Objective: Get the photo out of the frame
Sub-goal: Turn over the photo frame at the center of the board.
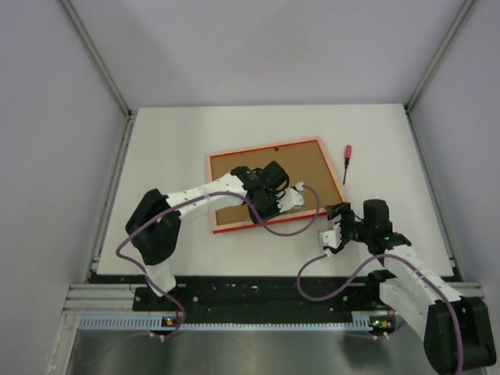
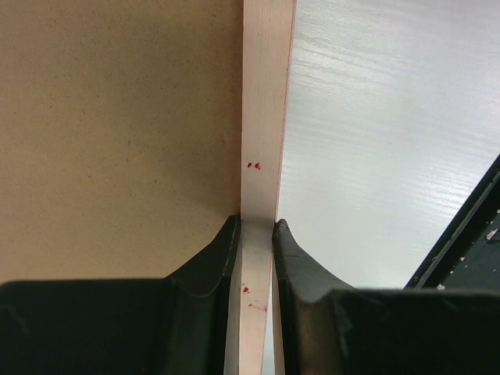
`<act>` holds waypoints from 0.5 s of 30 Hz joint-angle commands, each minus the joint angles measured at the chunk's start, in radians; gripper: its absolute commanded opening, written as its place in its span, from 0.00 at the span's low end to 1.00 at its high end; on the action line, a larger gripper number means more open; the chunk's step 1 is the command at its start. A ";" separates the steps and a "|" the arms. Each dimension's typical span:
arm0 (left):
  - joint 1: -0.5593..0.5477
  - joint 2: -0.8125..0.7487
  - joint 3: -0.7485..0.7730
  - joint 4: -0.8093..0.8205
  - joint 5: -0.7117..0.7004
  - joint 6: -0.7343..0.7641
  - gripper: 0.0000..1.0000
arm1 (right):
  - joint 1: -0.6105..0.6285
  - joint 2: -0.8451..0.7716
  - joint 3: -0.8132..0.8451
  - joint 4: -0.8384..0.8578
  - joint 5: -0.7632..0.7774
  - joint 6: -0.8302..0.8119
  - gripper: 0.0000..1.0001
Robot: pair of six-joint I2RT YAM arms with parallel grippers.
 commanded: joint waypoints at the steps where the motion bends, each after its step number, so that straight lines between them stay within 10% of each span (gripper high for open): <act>1: 0.005 -0.017 0.065 0.019 0.017 -0.002 0.00 | 0.071 0.028 -0.070 0.312 0.096 0.081 0.77; 15: 0.007 -0.041 0.063 0.006 0.031 -0.005 0.00 | 0.312 0.195 -0.216 0.845 0.280 0.113 0.70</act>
